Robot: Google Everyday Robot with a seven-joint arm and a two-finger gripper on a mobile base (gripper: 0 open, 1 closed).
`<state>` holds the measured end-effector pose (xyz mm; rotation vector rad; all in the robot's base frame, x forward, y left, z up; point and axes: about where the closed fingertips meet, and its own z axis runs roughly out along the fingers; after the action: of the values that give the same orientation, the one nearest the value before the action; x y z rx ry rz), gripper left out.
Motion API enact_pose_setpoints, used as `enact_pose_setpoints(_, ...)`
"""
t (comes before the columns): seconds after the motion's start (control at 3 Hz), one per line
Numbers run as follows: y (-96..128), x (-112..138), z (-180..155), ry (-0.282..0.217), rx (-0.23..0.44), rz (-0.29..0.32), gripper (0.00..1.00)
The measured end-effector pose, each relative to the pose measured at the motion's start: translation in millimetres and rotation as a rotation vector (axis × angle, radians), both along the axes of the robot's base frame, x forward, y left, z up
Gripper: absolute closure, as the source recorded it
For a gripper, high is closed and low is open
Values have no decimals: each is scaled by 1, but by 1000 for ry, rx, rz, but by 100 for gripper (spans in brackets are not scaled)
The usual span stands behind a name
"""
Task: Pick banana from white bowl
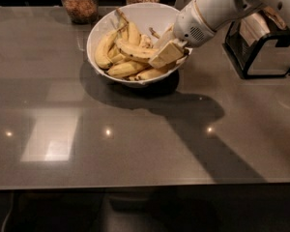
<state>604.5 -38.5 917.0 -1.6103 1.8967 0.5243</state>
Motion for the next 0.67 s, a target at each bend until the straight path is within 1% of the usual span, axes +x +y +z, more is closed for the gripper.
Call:
enact_pose_setpoints(0.33, 0, -5, 5, -14, -5, 8, 100)
enact_pose_setpoints(0.67, 2, -13, 23, -45, -10, 32, 100)
